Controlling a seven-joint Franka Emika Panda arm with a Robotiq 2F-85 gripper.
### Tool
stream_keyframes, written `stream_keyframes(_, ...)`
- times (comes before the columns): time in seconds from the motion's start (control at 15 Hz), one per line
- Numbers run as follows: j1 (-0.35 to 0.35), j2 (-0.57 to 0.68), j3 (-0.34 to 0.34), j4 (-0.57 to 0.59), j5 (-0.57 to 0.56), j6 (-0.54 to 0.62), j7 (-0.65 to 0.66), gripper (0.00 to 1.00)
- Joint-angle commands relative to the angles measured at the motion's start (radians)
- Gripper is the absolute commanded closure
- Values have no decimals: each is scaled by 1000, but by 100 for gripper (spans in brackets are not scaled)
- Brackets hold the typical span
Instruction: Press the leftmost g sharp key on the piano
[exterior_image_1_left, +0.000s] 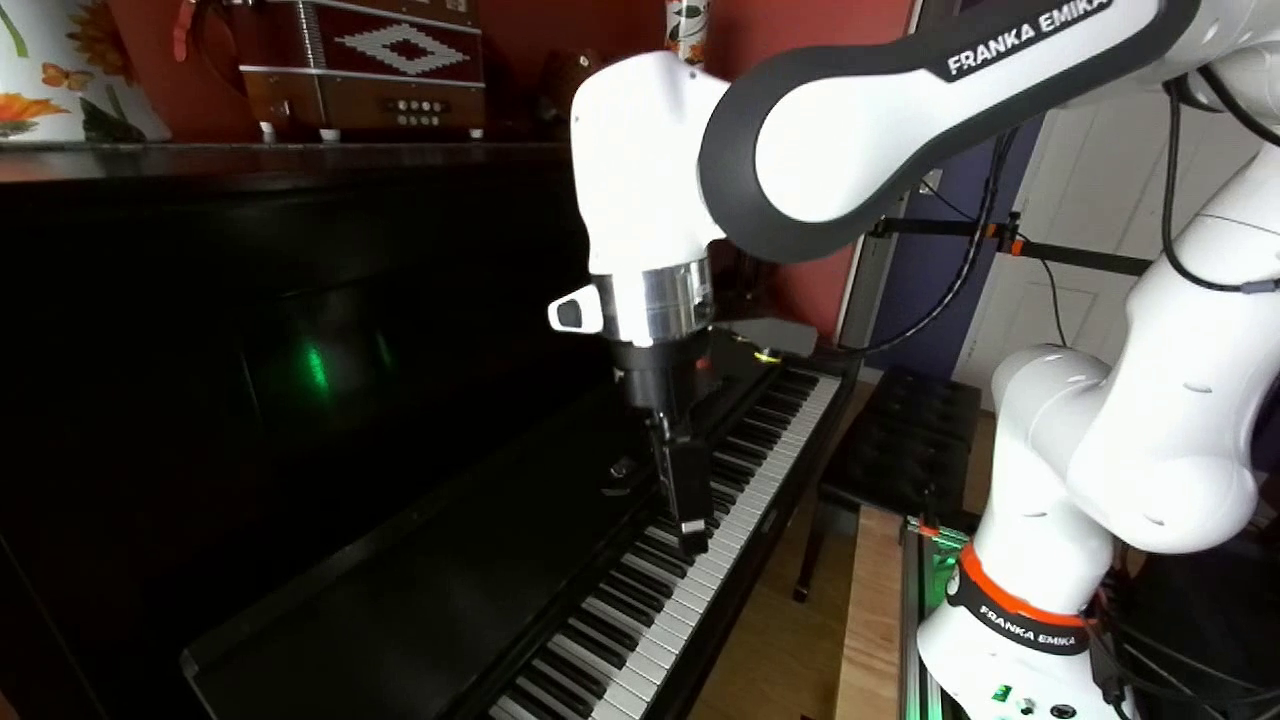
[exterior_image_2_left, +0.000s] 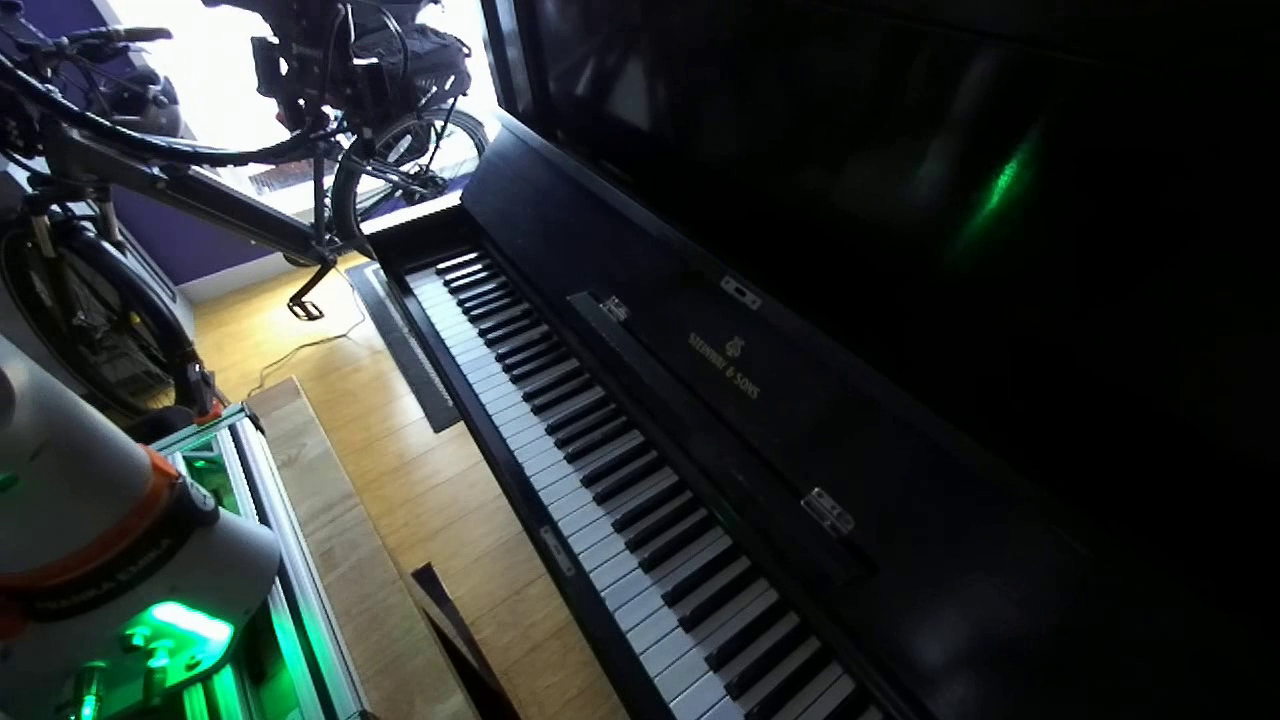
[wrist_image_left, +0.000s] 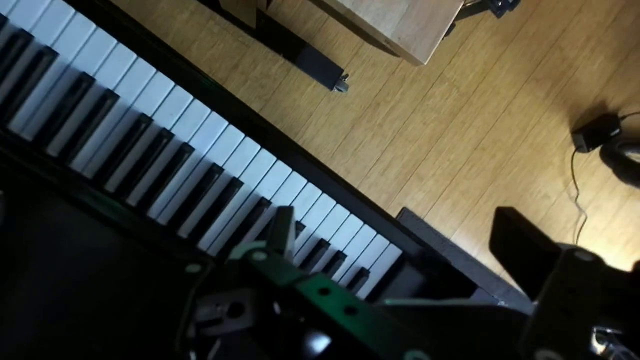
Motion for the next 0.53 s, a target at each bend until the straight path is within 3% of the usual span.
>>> stream_keyframes(0.0,8,32,6,7,0,10,-7,0)
stream_keyframes(0.27,7,60,2,22,1,13,-27,0)
stream_keyframes(0.47,18,138,30,-6,12,137,-2,0)
